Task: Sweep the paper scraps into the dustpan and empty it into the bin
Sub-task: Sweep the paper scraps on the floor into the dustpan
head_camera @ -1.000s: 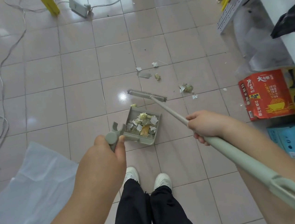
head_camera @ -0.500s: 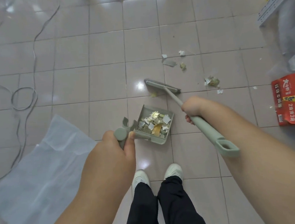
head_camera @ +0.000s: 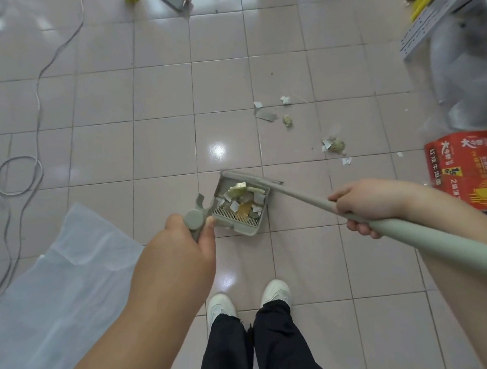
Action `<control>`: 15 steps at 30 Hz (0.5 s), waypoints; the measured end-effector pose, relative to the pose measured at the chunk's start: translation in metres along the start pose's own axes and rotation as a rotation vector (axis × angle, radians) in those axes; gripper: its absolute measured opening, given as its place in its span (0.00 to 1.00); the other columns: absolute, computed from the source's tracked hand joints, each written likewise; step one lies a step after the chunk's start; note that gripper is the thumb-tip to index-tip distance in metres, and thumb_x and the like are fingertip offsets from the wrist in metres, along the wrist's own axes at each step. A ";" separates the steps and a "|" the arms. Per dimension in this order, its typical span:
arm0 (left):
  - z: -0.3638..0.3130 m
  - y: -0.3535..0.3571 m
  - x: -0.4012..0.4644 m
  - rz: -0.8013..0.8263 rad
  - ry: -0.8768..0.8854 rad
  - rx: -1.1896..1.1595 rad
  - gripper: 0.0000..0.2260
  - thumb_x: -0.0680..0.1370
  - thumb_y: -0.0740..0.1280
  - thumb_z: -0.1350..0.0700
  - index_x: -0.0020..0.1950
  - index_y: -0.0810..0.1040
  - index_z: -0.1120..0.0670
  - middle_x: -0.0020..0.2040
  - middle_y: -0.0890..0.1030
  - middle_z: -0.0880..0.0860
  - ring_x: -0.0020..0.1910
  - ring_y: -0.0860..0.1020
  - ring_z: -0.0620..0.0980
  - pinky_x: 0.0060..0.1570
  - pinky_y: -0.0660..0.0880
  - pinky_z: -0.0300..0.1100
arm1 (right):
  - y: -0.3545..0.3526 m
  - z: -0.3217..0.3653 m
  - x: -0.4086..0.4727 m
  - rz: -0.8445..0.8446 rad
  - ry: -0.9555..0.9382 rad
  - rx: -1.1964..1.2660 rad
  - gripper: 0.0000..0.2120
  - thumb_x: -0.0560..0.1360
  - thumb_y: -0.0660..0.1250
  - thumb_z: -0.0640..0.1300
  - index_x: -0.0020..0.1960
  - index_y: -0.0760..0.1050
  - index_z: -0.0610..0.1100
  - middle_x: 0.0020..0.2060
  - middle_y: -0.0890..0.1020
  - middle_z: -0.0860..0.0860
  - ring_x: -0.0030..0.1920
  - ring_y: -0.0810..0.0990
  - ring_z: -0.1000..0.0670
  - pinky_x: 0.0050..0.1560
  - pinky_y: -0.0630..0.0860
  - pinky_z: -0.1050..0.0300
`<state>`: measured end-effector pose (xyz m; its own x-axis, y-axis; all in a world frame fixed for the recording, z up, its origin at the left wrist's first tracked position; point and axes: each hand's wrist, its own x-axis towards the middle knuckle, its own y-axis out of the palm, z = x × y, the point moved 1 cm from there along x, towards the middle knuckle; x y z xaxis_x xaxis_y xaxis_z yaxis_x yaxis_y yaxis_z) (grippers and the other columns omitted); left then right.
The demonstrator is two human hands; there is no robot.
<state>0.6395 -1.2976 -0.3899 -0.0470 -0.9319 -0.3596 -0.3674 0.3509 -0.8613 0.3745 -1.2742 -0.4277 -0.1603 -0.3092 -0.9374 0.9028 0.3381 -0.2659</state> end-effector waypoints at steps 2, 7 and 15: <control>-0.008 0.002 0.004 0.008 0.018 0.004 0.19 0.78 0.53 0.41 0.46 0.69 0.57 0.36 0.76 0.54 0.37 0.75 0.58 0.36 0.72 0.48 | -0.004 -0.006 0.005 -0.036 -0.018 0.059 0.20 0.78 0.53 0.37 0.69 0.67 0.47 0.29 0.72 0.44 0.15 0.68 0.53 0.19 0.66 0.70; -0.039 0.011 0.013 0.015 0.078 0.030 0.19 0.78 0.53 0.42 0.44 0.68 0.57 0.33 0.73 0.52 0.34 0.72 0.54 0.33 0.66 0.46 | -0.019 -0.018 0.015 -0.114 -0.006 0.226 0.18 0.79 0.53 0.37 0.68 0.67 0.45 0.29 0.70 0.43 0.19 0.67 0.52 0.17 0.65 0.71; -0.093 0.025 0.034 0.037 0.201 0.078 0.18 0.78 0.53 0.42 0.45 0.68 0.56 0.32 0.71 0.49 0.30 0.67 0.48 0.27 0.60 0.42 | -0.067 -0.065 0.030 -0.214 0.098 0.362 0.19 0.79 0.52 0.36 0.69 0.65 0.40 0.30 0.70 0.42 0.14 0.68 0.53 0.16 0.67 0.70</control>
<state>0.5424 -1.3291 -0.3906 -0.2463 -0.9150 -0.3195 -0.2895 0.3840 -0.8768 0.2835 -1.2478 -0.4530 -0.3808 -0.2466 -0.8912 0.9239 -0.0635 -0.3773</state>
